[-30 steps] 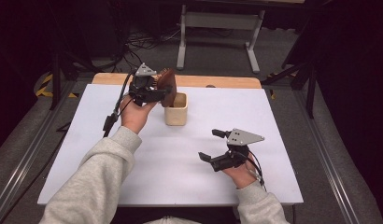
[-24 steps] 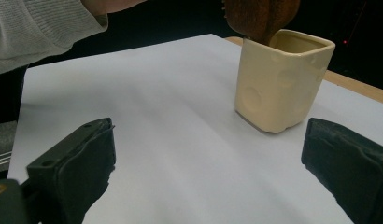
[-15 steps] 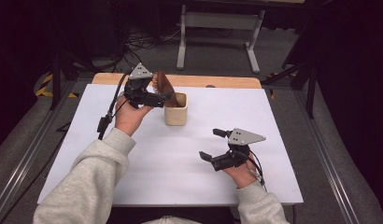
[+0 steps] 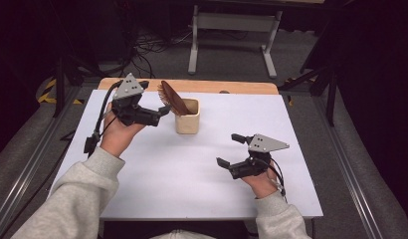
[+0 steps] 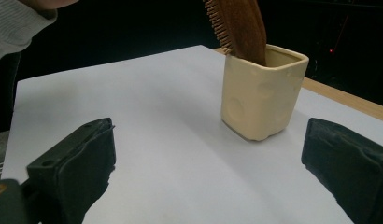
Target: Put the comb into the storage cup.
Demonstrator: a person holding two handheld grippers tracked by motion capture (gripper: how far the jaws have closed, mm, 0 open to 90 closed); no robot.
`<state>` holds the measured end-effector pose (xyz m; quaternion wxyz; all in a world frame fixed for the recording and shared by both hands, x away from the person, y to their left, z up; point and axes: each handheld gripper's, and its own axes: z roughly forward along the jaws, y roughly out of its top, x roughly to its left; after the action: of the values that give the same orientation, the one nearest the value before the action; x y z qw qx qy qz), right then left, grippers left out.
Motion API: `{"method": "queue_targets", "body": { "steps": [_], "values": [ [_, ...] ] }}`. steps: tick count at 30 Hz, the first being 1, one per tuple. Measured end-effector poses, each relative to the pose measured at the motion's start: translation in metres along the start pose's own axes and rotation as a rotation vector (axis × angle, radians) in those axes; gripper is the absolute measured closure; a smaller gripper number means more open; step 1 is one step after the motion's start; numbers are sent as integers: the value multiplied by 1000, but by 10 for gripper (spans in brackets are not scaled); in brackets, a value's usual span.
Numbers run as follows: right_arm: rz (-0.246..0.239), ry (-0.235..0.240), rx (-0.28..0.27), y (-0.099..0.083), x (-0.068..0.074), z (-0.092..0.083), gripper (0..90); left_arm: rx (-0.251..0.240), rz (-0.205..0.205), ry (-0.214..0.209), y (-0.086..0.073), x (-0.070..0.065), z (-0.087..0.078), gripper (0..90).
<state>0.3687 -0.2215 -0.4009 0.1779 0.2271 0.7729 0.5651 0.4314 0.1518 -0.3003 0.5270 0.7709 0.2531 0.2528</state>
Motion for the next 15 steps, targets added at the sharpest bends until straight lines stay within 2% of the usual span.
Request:
{"method": "queue_targets", "body": {
  "steps": [6,12,15],
  "values": [
    [-2,-11,-1,1,-2,-4,35,-5,16,-13,-11,-5,-26,0],
    [4,-18,-2,0,-3,-6,35,-15,-18,-34,-31,-7,-48,0],
    [4,-21,-4,0,-3,-7,36,-27,-27,-38,-39,-7,-53,1]
  ]
}}
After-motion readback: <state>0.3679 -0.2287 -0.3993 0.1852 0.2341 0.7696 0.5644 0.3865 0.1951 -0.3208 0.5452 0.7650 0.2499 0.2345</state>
